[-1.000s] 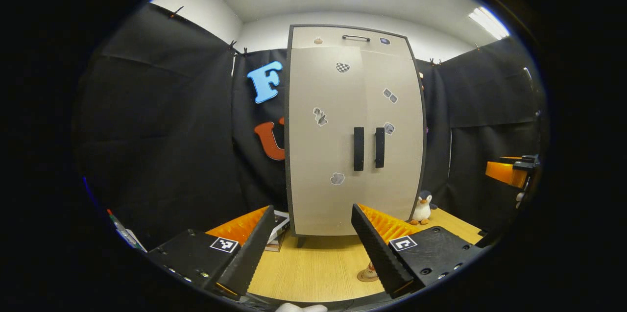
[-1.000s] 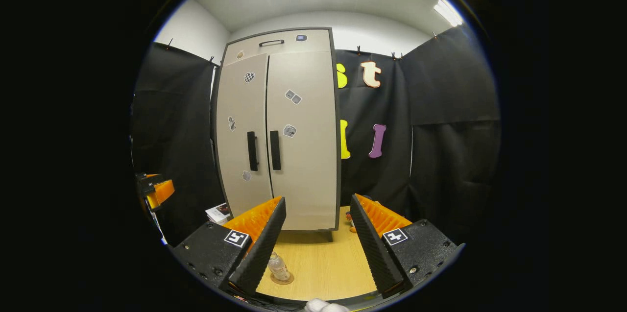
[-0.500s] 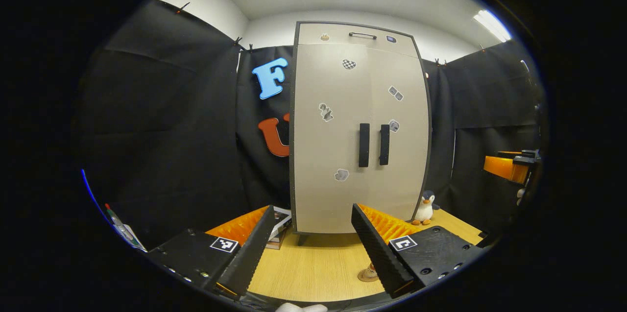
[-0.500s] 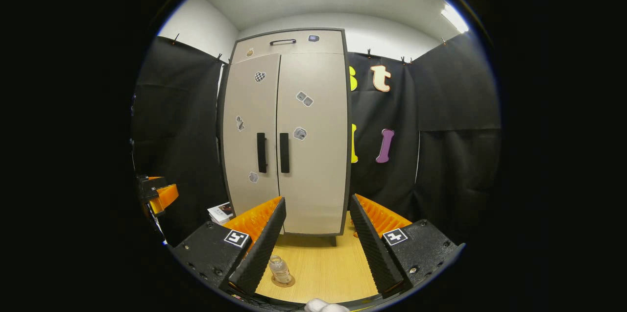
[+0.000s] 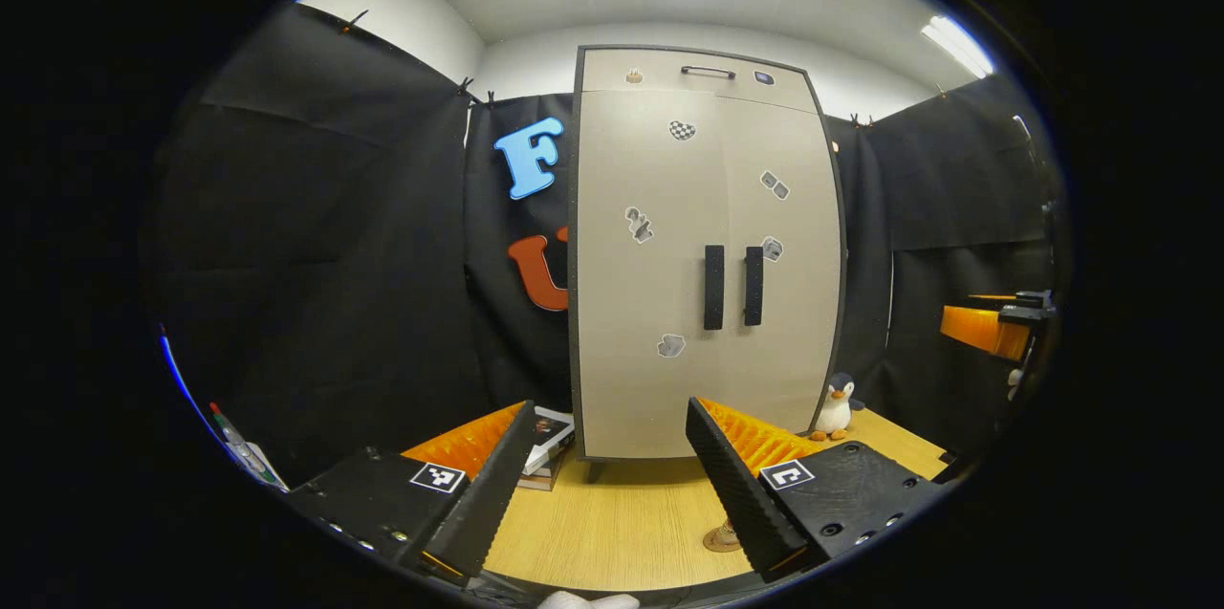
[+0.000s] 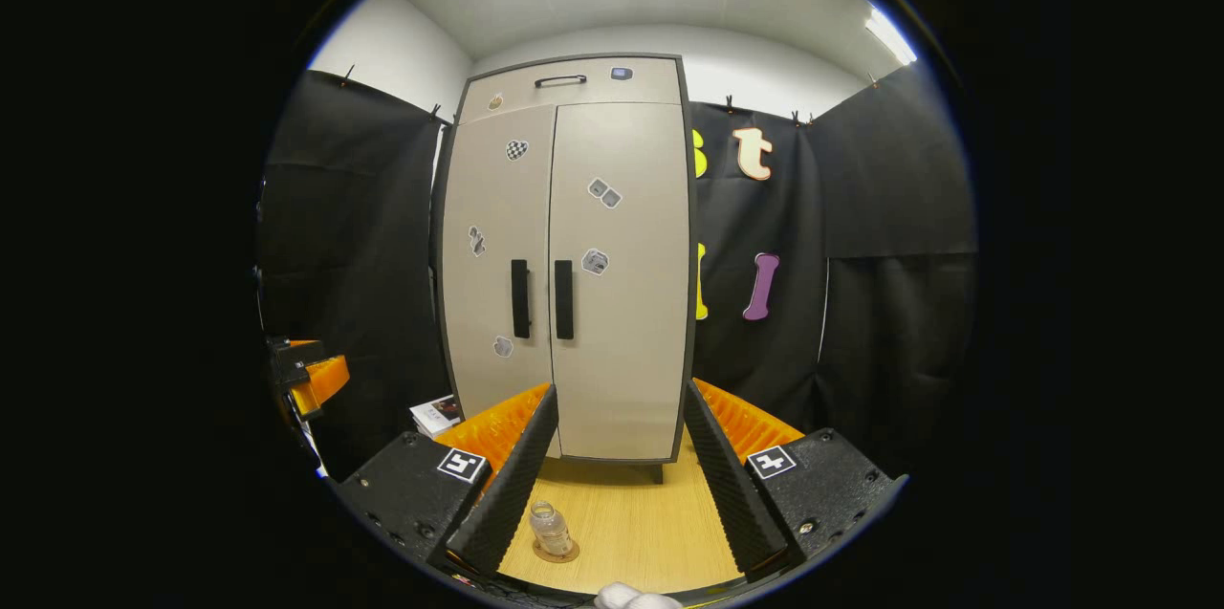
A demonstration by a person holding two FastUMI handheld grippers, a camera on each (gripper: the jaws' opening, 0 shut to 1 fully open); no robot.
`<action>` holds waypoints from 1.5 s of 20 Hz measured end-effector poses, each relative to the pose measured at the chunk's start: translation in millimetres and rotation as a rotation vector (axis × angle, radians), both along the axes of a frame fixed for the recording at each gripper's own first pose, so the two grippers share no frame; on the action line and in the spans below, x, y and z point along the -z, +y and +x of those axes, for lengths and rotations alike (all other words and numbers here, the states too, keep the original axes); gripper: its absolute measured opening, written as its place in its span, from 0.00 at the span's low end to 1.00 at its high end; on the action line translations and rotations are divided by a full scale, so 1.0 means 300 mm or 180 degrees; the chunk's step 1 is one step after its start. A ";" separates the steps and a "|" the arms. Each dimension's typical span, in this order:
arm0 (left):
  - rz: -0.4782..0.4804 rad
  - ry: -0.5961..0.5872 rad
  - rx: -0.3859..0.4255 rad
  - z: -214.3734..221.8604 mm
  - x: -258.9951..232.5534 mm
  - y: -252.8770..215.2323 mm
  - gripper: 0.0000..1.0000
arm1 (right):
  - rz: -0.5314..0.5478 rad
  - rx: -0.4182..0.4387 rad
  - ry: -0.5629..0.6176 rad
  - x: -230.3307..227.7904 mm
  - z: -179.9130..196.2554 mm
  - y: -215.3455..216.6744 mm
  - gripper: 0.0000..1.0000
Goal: Grasp the bottle in the cabinet with the left hand and place it on the coaster, then close the right door with the right hand and the left door with the left hand.
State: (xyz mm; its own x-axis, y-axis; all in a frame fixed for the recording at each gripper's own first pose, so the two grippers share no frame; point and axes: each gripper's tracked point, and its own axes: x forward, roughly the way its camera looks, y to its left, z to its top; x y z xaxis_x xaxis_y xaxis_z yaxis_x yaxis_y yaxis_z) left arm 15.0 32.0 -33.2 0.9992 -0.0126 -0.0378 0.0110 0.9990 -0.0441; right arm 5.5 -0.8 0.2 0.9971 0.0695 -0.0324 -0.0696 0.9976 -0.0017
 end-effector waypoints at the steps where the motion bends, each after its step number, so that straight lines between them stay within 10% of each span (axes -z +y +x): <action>1: 0.0000 0.0008 -0.0004 0.003 -0.002 -0.004 0.96 | 0.0007 -0.0006 0.0002 -0.001 0.000 -0.002 0.81; 30: 0.0020 0.0031 -0.0145 -0.020 0.004 -0.043 0.96 | -0.0037 -0.0183 0.0083 0.011 -0.002 0.010 0.82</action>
State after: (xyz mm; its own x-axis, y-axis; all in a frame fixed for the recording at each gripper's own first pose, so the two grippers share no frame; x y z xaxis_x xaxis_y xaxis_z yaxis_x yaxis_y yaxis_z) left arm 8.9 19.1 -34.4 0.9983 0.0331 -0.0475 -0.0350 0.9987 -0.0378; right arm 5.0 2.3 -3.2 0.9903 0.1260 -0.0593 -0.1269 0.9919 -0.0106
